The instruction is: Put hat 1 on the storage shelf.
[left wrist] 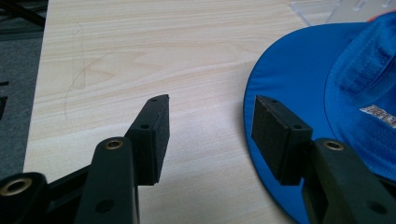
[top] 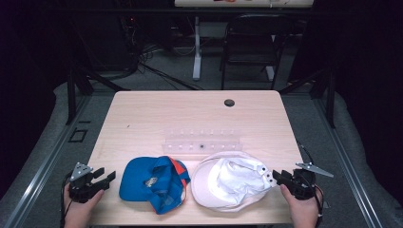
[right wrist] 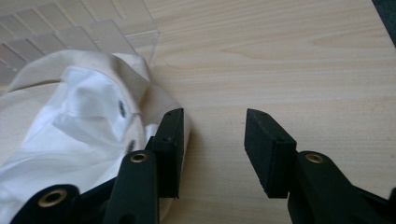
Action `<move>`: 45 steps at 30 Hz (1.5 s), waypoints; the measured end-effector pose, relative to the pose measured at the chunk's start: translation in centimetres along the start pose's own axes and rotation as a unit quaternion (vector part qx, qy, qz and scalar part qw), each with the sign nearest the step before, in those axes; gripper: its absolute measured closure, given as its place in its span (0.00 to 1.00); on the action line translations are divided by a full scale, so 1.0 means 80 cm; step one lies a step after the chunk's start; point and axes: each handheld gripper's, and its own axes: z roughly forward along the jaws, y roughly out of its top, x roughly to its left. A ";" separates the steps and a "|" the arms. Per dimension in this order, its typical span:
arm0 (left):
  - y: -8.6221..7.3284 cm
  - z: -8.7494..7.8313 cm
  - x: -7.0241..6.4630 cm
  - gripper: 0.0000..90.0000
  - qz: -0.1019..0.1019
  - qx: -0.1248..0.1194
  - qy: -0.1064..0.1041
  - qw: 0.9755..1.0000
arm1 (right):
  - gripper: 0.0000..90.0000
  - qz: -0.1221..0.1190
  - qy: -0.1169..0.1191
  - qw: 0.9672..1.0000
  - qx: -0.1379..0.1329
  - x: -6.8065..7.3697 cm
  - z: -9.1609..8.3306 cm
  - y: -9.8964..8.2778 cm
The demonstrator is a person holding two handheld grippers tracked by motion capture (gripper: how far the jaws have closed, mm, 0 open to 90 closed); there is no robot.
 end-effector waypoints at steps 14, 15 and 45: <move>0.002 -0.005 -0.003 0.53 0.005 -0.012 -0.004 1.000 | 0.63 -0.027 0.020 0.999 0.033 0.014 -0.028 0.041; 0.002 -0.005 -0.002 0.53 0.005 -0.008 -0.004 1.000 | 0.63 -0.030 0.023 0.999 0.037 0.015 -0.029 0.044; 0.003 -0.007 -0.002 0.53 0.008 -0.009 -0.002 1.000 | 0.60 -0.069 0.064 0.971 0.218 0.035 0.026 0.064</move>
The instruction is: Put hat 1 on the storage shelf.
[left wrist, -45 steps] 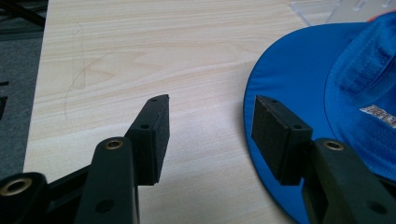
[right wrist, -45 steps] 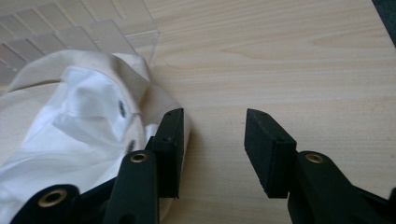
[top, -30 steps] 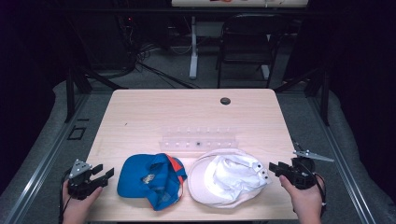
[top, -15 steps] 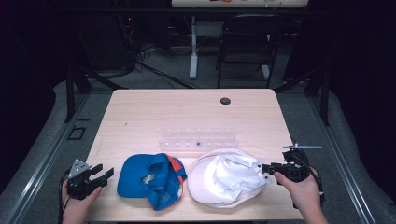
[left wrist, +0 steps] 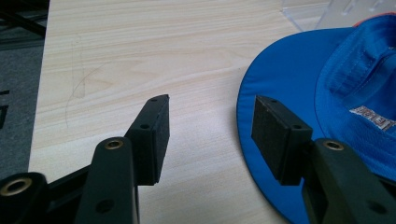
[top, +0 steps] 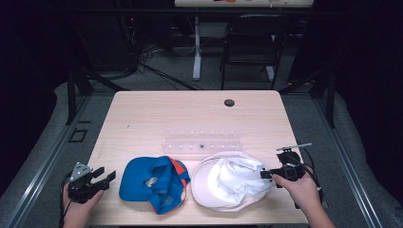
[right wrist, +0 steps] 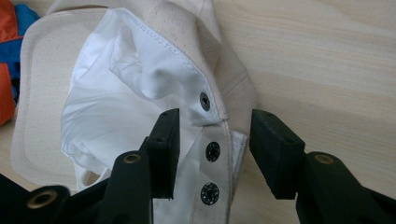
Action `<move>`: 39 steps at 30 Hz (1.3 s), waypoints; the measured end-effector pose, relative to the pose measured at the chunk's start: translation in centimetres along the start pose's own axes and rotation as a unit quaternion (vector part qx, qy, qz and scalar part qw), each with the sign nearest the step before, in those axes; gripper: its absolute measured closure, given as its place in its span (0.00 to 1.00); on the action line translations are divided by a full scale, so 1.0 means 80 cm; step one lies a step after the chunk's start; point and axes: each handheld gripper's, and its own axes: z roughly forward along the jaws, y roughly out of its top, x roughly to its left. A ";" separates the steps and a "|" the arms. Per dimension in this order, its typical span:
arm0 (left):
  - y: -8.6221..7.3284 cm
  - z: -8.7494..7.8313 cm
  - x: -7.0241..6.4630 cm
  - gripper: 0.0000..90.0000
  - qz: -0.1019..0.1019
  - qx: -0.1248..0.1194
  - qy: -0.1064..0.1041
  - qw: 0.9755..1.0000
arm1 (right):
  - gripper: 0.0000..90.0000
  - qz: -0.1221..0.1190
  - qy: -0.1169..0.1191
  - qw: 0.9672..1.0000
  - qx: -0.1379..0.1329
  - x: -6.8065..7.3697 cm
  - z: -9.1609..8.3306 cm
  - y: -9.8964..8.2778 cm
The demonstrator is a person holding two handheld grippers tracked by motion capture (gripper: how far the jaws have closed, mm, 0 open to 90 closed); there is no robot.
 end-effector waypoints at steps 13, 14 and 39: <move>0.000 -0.002 0.004 0.53 -0.005 -0.003 0.005 1.000 | 0.71 -0.013 0.000 0.999 0.036 0.001 0.018 0.006; 0.000 -0.002 0.004 0.53 -0.005 -0.003 0.005 1.000 | 0.71 -0.013 0.000 0.999 0.036 0.001 0.018 0.006; -0.001 -0.002 0.004 0.53 -0.008 -0.010 0.008 1.000 | 0.87 -0.003 0.019 0.998 0.053 0.013 -0.003 0.022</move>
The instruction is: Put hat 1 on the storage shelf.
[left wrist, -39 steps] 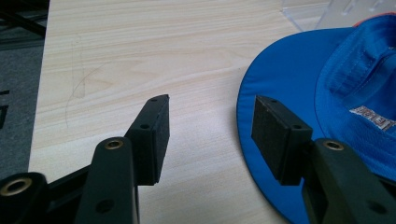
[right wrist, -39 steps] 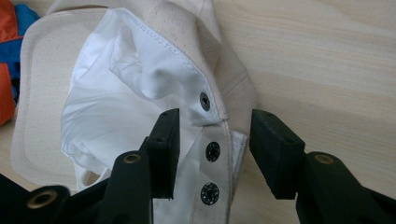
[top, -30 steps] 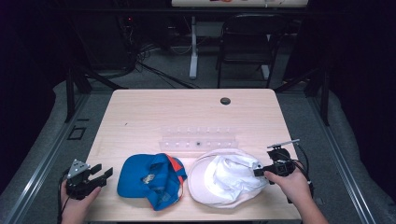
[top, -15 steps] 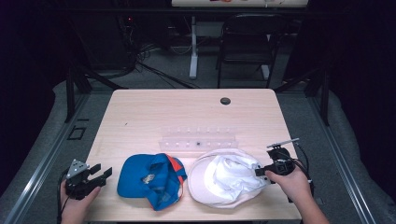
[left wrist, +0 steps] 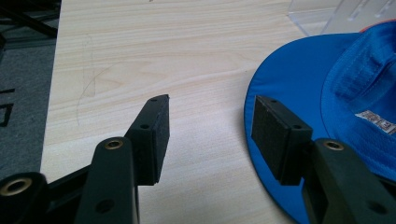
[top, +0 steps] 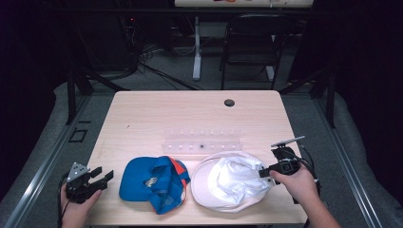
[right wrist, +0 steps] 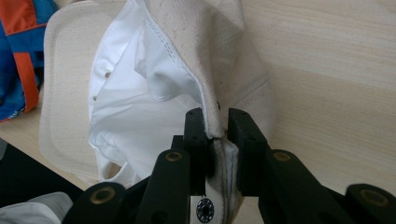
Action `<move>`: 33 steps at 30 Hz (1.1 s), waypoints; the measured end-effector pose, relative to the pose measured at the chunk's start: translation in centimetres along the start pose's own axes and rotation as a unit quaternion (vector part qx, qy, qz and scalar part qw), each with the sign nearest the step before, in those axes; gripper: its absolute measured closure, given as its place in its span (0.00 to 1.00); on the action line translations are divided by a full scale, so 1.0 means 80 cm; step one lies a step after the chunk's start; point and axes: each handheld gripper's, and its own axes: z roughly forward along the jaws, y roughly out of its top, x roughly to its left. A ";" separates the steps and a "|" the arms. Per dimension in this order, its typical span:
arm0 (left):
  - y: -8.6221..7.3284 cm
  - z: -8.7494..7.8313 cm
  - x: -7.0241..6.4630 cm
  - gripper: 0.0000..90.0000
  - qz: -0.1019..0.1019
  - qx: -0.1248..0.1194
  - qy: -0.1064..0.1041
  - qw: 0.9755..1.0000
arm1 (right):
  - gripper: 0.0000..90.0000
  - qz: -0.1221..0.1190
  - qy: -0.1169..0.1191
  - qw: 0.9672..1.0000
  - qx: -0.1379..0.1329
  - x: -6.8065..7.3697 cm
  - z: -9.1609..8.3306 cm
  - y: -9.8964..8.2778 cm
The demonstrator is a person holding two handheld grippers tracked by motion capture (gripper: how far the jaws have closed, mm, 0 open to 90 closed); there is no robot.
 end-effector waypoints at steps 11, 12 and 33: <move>0.001 0.001 -0.001 0.53 0.002 0.008 -0.002 1.000 | 0.88 0.007 0.008 1.000 0.026 0.020 -0.017 0.017; 0.001 0.000 -0.002 0.53 0.003 0.009 -0.003 1.000 | 0.88 0.002 0.005 1.000 0.029 0.023 -0.019 0.019; -0.001 -0.001 0.001 0.53 -0.003 0.005 -0.003 1.000 | 0.90 0.072 0.105 0.991 0.042 0.039 -0.062 0.050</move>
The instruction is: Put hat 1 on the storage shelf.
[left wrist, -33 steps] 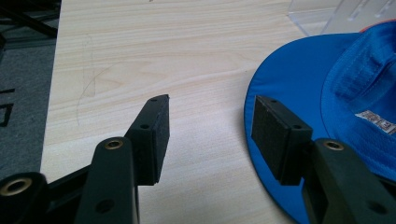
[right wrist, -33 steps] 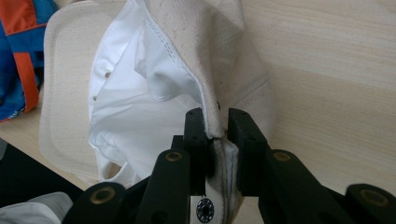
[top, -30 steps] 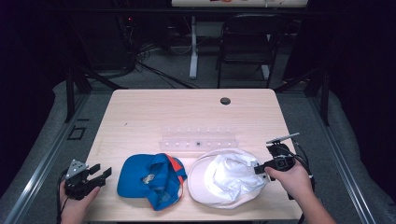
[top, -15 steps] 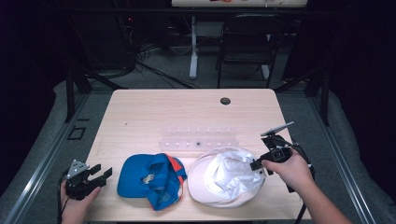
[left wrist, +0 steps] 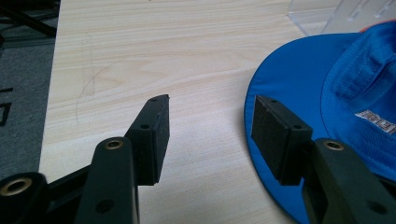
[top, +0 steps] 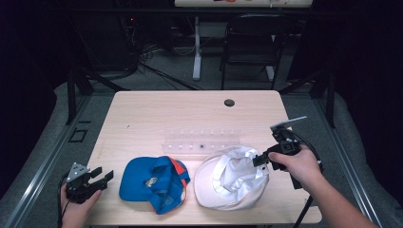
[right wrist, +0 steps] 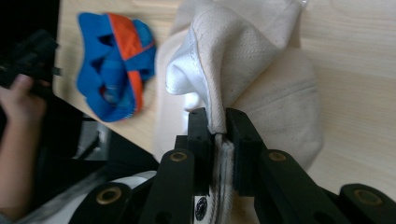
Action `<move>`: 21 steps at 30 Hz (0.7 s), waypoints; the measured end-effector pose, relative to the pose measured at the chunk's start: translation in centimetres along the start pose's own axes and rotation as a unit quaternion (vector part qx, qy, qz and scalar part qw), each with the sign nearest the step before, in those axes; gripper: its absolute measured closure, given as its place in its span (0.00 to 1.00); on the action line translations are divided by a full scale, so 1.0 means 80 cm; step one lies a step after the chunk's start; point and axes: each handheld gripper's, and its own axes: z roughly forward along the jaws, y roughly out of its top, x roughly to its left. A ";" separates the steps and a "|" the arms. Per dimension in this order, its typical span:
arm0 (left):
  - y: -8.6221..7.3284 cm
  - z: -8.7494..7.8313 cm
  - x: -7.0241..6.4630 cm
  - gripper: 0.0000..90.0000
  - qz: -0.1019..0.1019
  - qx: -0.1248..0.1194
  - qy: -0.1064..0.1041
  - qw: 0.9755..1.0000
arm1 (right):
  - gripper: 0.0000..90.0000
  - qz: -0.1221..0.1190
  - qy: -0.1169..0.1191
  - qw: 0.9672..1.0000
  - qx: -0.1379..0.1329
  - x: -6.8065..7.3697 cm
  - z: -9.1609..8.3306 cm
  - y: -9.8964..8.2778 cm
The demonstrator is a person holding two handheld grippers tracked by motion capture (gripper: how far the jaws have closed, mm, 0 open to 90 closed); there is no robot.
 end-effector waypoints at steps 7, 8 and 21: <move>0.001 -0.001 -0.005 0.53 0.005 -0.004 0.000 1.000 | 0.90 0.018 0.059 0.998 0.001 0.011 -0.013 0.003; 0.001 -0.001 -0.005 0.53 0.009 0.000 0.003 1.000 | 0.90 0.019 0.067 0.998 0.001 0.011 -0.014 0.002; 0.002 0.001 -0.010 0.53 0.029 0.001 0.009 1.000 | 0.91 0.040 0.218 0.974 -0.039 0.020 -0.014 -0.006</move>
